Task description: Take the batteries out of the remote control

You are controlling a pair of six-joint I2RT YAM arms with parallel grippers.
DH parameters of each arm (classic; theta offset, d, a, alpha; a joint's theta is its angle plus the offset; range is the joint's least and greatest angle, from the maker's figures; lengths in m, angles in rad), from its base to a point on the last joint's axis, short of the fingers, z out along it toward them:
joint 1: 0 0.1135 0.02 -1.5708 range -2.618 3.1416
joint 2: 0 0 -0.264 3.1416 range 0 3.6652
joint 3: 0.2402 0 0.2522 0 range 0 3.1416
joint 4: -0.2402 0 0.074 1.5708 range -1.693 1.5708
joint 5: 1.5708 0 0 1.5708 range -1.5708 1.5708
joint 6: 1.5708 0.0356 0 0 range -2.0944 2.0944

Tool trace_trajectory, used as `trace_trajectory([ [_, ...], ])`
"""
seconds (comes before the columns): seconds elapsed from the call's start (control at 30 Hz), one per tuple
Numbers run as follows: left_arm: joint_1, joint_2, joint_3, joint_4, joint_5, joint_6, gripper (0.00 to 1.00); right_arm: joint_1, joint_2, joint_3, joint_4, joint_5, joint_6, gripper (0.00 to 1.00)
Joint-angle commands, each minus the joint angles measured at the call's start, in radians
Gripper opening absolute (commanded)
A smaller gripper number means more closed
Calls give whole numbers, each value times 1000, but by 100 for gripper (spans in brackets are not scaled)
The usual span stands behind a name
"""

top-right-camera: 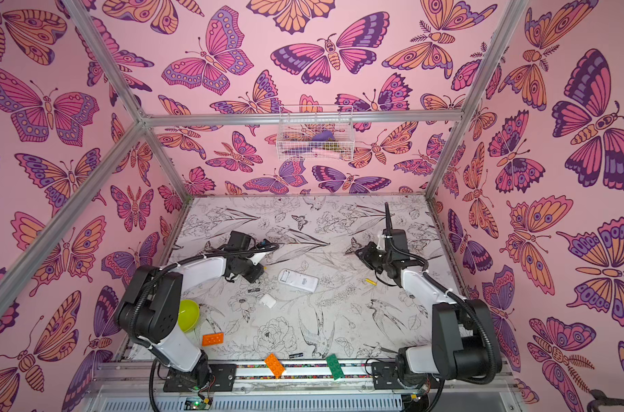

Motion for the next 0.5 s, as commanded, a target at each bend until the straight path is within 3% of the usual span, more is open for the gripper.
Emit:
trace_trajectory([
  [0.0, -4, -40, -6, -11, -5, 14, 42, -8, 30, -27, 103, -17, 49, 0],
  [0.1, -4, -72, -12, -5, 17, 25, 44, 1, 66, -25, 116, -25, 45, 0],
  [0.2, -4, -120, -16, -3, 7, 45, 53, 12, 76, -17, 83, -51, 39, 0],
  [0.37, 41, -173, -3, 4, -32, 51, 76, 32, 90, -24, 83, -27, 10, 1],
  [0.47, 115, -240, 5, 18, -65, -8, 96, 60, 139, -26, 162, -50, 36, 2],
])
